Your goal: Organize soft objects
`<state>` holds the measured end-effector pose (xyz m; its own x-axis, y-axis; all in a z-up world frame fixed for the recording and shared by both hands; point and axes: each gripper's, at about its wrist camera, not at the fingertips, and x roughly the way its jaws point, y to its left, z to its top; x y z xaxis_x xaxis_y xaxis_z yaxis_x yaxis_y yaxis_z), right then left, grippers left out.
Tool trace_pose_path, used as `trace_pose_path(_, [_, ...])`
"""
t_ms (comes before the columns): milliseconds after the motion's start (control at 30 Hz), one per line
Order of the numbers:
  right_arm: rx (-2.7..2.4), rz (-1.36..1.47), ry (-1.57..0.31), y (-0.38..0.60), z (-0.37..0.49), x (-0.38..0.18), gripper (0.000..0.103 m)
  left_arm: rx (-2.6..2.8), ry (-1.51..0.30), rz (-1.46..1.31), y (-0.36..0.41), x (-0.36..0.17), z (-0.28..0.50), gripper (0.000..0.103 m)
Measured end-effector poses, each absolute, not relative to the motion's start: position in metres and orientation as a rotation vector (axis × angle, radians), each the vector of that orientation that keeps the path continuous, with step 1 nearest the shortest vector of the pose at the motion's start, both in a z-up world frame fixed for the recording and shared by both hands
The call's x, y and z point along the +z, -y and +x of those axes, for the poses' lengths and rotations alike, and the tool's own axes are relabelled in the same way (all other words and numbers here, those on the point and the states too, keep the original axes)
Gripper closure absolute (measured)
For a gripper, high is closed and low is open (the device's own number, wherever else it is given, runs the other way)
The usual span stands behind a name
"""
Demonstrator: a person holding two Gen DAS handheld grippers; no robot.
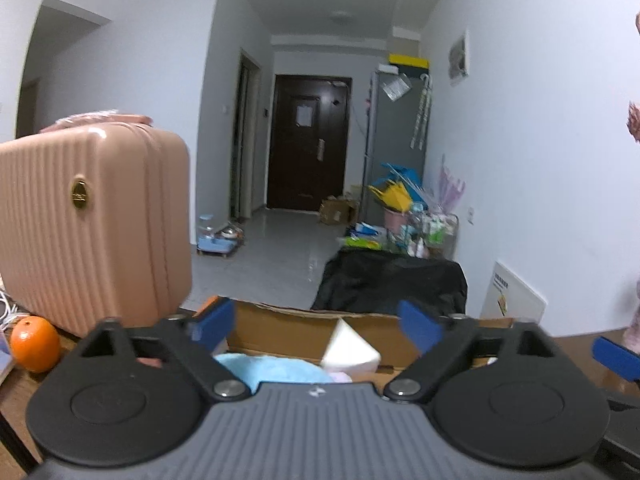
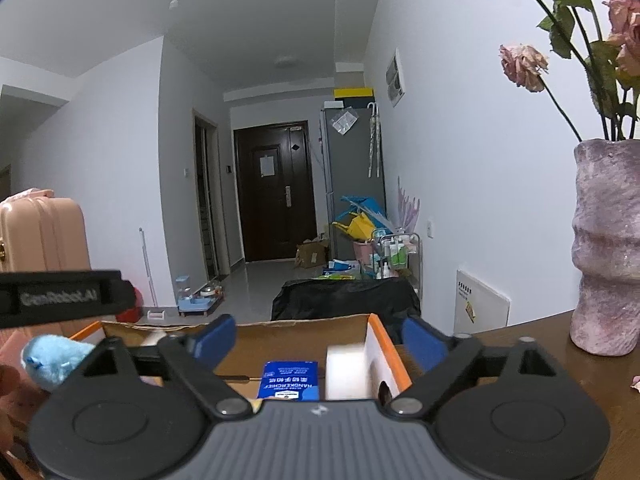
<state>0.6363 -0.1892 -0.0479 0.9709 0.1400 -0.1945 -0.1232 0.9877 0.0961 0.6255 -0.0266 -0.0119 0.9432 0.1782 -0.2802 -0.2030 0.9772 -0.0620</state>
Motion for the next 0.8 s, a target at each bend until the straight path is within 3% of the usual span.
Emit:
trace_pose_path(100, [0.117,0.084,-0.197,0.19,0.635,-0.049,0.001,0.22,-0.25,-0.101,0.026,-0.011,0.62,0.0])
trace_pose_path(800, [0.103,0.085,-0.127,0.2,0.593,-0.046,0.0,0.227,-0.197,-0.089,0.021,-0.005,0.576,0.0])
